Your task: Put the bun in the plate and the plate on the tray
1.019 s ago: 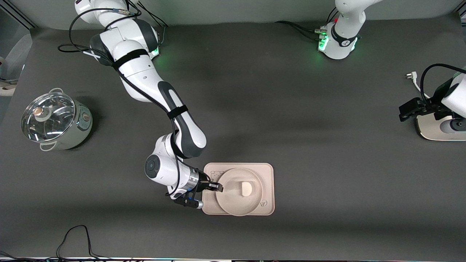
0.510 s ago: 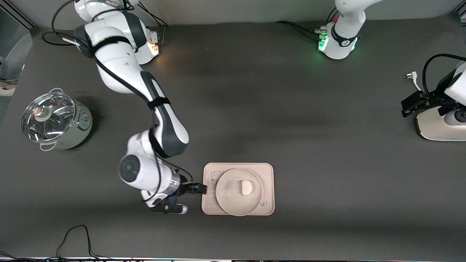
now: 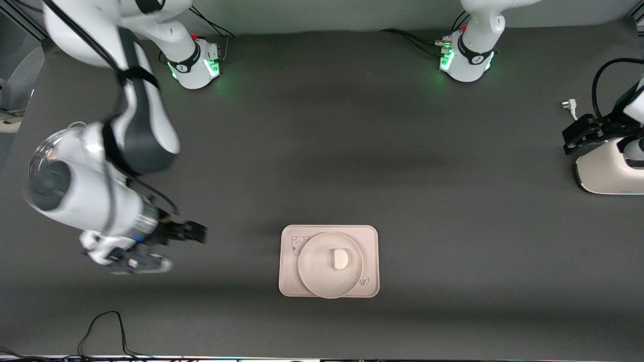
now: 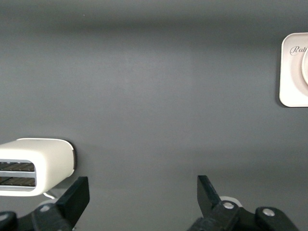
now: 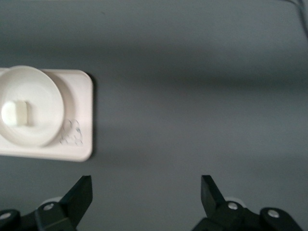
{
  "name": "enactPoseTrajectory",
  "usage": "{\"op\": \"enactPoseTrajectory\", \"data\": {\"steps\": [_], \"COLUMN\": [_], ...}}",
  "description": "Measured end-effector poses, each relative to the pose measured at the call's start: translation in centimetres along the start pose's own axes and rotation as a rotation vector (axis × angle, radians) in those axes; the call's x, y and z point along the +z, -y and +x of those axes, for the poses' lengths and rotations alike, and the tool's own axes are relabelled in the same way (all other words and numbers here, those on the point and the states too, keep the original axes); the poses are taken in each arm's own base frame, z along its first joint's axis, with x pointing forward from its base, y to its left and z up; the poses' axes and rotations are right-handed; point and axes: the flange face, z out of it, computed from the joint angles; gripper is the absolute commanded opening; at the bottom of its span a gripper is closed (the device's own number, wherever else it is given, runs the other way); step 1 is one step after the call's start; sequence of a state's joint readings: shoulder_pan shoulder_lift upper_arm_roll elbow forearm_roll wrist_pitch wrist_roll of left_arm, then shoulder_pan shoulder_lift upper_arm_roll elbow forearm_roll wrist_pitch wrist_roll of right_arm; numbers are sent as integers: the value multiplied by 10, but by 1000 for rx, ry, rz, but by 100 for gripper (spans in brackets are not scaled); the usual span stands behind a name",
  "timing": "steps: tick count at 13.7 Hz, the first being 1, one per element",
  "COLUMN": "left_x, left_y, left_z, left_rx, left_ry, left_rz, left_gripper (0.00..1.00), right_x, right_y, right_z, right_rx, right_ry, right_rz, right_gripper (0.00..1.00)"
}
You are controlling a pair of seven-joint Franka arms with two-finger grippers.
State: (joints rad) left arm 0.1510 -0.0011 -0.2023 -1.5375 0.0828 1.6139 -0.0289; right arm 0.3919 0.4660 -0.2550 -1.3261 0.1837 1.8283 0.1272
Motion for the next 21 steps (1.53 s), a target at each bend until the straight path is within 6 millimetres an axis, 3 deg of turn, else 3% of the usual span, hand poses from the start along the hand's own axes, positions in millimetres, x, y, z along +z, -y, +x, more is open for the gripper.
{"op": "enactPoseTrajectory", "data": {"steps": [2, 5, 10, 12, 13, 16, 21], "left_x": [-4, 1, 5, 8, 11, 17, 18], "left_y": [5, 4, -4, -5, -6, -7, -6], "left_z": [-4, -7, -7, -7, -7, -4, -4], "left_rx": [4, 9, 22, 23, 23, 23, 20], "left_ry": [2, 35, 45, 51, 58, 66, 67], "left_rz": [2, -10, -17, -25, -32, -41, -43], "left_gripper": [100, 100, 100, 100, 100, 100, 100], "right_x": [-29, -59, -69, -71, -75, -99, -129], "right_y": [-24, -33, -54, -80, -103, -142, -131], "right_z": [-36, -76, -84, -81, -81, -95, -113], "right_rx": [-4, -20, 9, 33, 28, 27, 5], "right_ry": [6, -2, -11, -12, -10, 11, 0], "right_rz": [-35, -34, -36, -42, -38, -21, -18], "right_gripper": [100, 100, 100, 100, 100, 100, 100]}}
